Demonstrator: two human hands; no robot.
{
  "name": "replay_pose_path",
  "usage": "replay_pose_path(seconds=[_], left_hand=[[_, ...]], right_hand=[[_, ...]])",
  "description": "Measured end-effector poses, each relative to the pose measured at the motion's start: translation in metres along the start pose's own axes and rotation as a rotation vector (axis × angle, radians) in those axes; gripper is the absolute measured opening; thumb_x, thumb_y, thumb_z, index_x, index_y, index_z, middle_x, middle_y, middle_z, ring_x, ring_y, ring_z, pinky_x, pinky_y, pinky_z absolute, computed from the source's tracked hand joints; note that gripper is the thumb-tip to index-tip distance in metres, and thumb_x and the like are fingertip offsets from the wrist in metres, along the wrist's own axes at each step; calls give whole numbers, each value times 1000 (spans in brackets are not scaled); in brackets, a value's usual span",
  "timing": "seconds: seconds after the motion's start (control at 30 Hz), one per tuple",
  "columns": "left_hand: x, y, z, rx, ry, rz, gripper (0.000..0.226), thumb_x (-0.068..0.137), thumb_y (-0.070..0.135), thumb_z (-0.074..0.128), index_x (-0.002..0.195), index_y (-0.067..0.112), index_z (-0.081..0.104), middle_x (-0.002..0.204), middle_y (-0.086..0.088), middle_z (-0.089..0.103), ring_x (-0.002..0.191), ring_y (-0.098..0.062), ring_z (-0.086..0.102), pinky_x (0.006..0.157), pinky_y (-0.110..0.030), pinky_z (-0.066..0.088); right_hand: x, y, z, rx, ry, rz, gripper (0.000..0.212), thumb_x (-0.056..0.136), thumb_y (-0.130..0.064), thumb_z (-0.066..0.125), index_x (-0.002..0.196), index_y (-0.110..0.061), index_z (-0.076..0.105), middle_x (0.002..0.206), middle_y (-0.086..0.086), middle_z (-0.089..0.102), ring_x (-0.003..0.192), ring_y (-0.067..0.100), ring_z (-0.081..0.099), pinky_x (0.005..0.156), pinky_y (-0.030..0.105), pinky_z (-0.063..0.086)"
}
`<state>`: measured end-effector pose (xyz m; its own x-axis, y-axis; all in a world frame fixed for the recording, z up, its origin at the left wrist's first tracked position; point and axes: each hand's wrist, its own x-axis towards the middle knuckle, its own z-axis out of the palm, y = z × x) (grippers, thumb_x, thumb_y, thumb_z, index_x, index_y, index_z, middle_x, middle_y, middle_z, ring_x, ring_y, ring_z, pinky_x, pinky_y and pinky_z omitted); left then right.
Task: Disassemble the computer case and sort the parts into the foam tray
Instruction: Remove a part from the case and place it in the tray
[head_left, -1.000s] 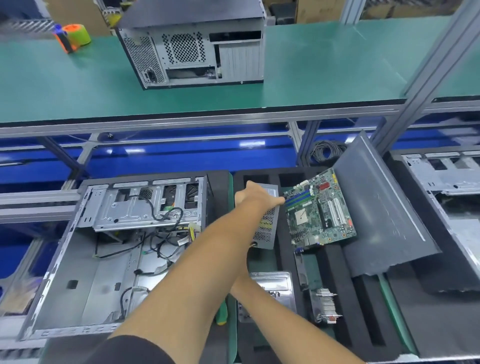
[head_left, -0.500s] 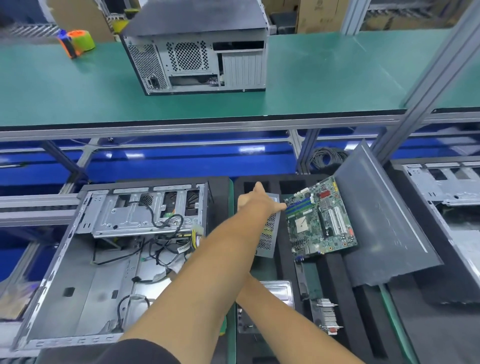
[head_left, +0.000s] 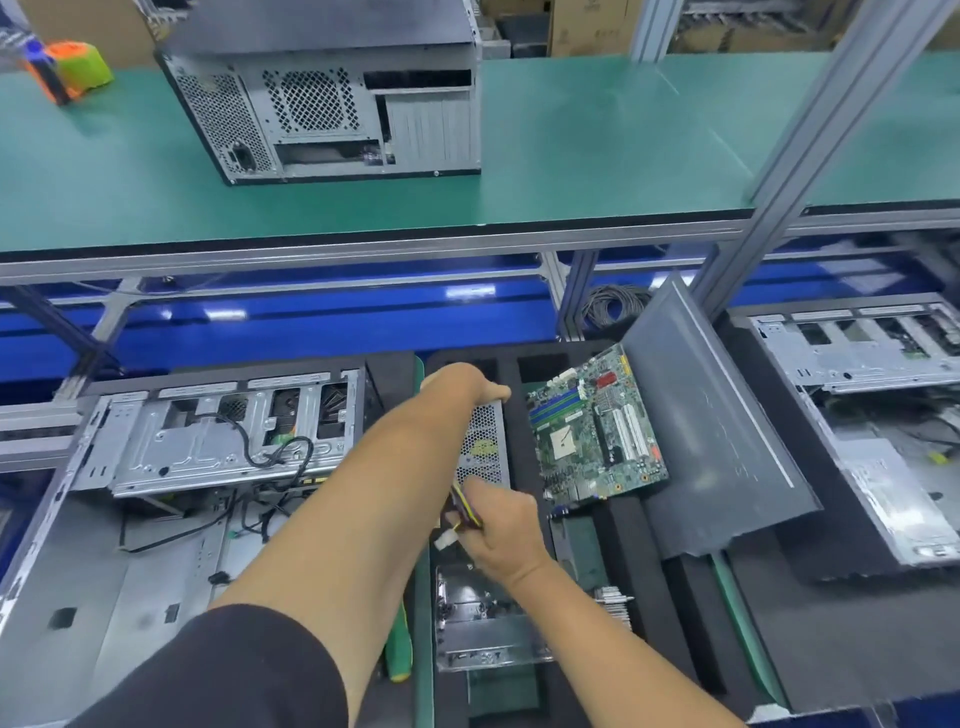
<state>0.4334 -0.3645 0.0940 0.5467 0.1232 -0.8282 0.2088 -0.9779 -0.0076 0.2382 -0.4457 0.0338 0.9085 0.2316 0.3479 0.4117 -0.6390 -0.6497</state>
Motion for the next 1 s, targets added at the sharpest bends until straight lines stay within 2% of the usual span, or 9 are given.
replay_pose_path(seconds=[0.1, 0.2, 0.33, 0.43, 0.6, 0.7, 0.8, 0.9, 1.0], left_hand=[[14, 1, 1, -35, -25, -9, 92, 95, 77, 27, 164, 16, 18, 169, -11, 18, 152, -35, 26, 122, -51, 27], [25, 12, 2, -44, 12, 11, 95, 94, 80, 30, 162, 15, 25, 168, -11, 24, 151, -35, 29, 121, -48, 29], [28, 24, 1, 49, 118, 33, 97, 90, 84, 34, 159, 17, 33, 166, -10, 29, 152, -34, 29, 119, -44, 29], [26, 26, 1, 141, 114, 50, 86, 97, 75, 28, 161, 17, 29, 167, -10, 25, 154, -33, 22, 123, -42, 23], [12, 18, 16, 38, 35, 135, 81, 98, 70, 45, 153, 11, 44, 159, -8, 39, 142, -36, 43, 116, -44, 40], [19, 6, 34, -97, 149, 155, 62, 100, 47, 60, 147, 6, 51, 152, -16, 48, 136, -36, 50, 114, -45, 42], [20, 2, 45, -163, 257, 169, 61, 101, 23, 62, 153, 5, 35, 154, -21, 39, 137, -38, 49, 113, -44, 43], [26, 3, 46, -69, 250, 155, 68, 103, 49, 51, 150, 3, 36, 155, -18, 37, 133, -36, 52, 105, -40, 45], [33, -5, 44, 34, 223, 215, 54, 104, 35, 48, 146, 3, 46, 163, -20, 22, 129, -41, 54, 106, -45, 47]], right_hand=[[8, 17, -20, 178, 207, 271, 17, 74, -14, 40, 77, -11, 56, 64, 3, 58, 56, 26, 54, 50, 41, 45], [33, 21, -34, 316, 256, 432, 28, 79, -8, 40, 84, -30, 57, 68, -2, 63, 59, 10, 62, 53, 32, 49], [58, 23, -38, 331, 278, 483, 39, 87, -11, 41, 88, -47, 55, 64, 1, 65, 57, 4, 64, 47, 17, 42], [59, 24, -31, 319, 277, 479, 33, 89, -9, 43, 98, -34, 62, 62, 0, 60, 53, 4, 61, 47, 14, 41], [42, 18, -9, 378, 231, 385, 44, 80, -11, 38, 108, -34, 62, 62, 9, 53, 53, 32, 54, 48, 47, 47], [47, 13, 0, 361, 211, 344, 49, 81, -10, 41, 120, -29, 62, 64, 1, 53, 55, 30, 51, 51, 42, 45], [54, 12, 1, 393, 242, 350, 32, 80, -11, 43, 105, -14, 63, 68, -20, 55, 60, 11, 51, 56, 31, 43], [57, 16, -5, 422, 257, 385, 17, 78, -17, 40, 83, -11, 55, 65, -1, 56, 58, 26, 52, 53, 46, 46], [61, 20, -11, 386, 254, 470, 7, 82, -17, 42, 78, -20, 47, 60, 8, 56, 51, 22, 54, 51, 45, 46]])
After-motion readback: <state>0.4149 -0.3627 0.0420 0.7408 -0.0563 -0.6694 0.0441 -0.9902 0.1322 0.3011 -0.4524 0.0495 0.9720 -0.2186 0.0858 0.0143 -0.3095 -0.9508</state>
